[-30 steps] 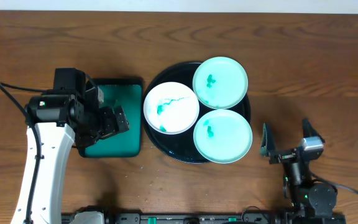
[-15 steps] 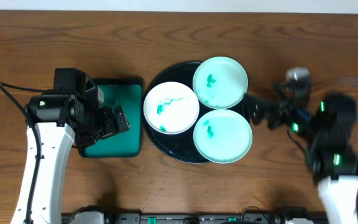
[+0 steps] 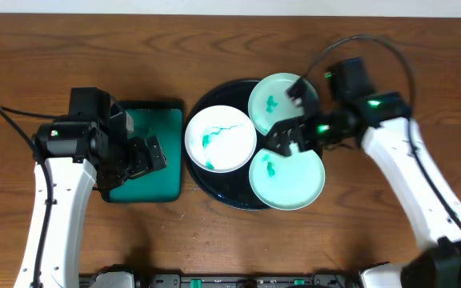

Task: Clean dirty plates on tray and stack at the side
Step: 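Grasp the rim of the white plate with the right gripper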

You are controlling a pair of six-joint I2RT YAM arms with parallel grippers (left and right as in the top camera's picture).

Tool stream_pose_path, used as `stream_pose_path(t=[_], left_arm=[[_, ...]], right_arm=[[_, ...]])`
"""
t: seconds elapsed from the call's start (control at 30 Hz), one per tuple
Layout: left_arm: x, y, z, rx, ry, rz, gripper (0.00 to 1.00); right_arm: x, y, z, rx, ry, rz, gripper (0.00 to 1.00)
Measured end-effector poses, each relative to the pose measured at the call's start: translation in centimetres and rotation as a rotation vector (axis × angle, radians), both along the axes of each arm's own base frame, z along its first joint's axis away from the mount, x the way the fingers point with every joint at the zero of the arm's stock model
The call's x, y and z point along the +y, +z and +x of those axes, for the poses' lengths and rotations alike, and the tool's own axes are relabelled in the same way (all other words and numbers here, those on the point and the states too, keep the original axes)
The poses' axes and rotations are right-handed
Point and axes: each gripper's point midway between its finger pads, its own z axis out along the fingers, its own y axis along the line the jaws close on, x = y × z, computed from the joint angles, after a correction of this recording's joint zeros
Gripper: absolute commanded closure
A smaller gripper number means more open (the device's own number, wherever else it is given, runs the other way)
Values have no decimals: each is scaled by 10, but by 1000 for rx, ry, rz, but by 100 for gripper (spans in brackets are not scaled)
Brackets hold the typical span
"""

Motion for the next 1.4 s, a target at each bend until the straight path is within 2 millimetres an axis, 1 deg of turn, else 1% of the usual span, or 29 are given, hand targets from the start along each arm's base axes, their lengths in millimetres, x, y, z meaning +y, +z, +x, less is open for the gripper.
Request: stream_pose_path(t=[0.1, 0.17, 0.23, 0.27, 0.3, 0.33, 0.37, 0.4, 0.43, 0.53, 0.6, 0.7, 0.83, 0.93, 1.0, 1.03, 1.1, 1.17, 1.23, 1.33, 1.37, 1.4], left_arm=[[0, 0, 0, 0, 0, 0, 2], [0, 0, 0, 0, 0, 0, 2], [0, 0, 0, 0, 0, 0, 2], [0, 0, 0, 0, 0, 0, 2], [0, 0, 0, 0, 0, 0, 2], [0, 0, 0, 0, 0, 0, 2], [0, 0, 0, 0, 0, 0, 2], [0, 0, 0, 0, 0, 0, 2], [0, 0, 0, 0, 0, 0, 2], [0, 0, 0, 0, 0, 0, 2], [0, 0, 0, 0, 0, 0, 2], [0, 0, 0, 0, 0, 0, 2], [0, 0, 0, 0, 0, 0, 2], [0, 0, 0, 0, 0, 0, 2], [0, 0, 0, 0, 0, 0, 2], [0, 0, 0, 1, 0, 0, 2], [0, 0, 0, 1, 0, 0, 2], [0, 0, 0, 2, 0, 0, 2], [0, 0, 0, 2, 0, 0, 2], [0, 0, 0, 2, 0, 0, 2], [0, 0, 0, 1, 0, 0, 2], [0, 0, 0, 1, 0, 0, 2]], right_arm=[[9, -19, -4, 24, 43, -54, 1], [18, -27, -5, 26, 68, -64, 1], [25, -32, -1, 11, 84, -64, 1], [30, -34, 1, -1, 93, -61, 4], [33, -35, 5, -16, 95, -57, 4], [36, -37, 10, -32, 88, -55, 7], [36, -40, 15, -33, 58, -70, 16], [34, -43, 18, -23, 24, -93, 27], [30, -48, 21, -5, -28, -125, 29], [20, -67, 30, 51, -161, -209, 30], [19, -82, 35, 81, -216, -240, 32], [26, -103, 40, 113, -247, -252, 33], [43, -123, 44, 127, -258, -244, 35], [54, -130, 49, 117, -266, -227, 39], [58, -133, 51, 115, -281, -222, 44], [57, -134, 52, 121, -293, -226, 47], [55, -136, 54, 126, -323, -233, 57], [52, -137, 56, 127, -355, -246, 60], [50, -138, 57, 128, -375, -254, 67], [48, -141, 59, 131, -399, -268, 70], [48, -144, 59, 135, -401, -272, 74], [48, -146, 58, 140, -403, -276, 76]])
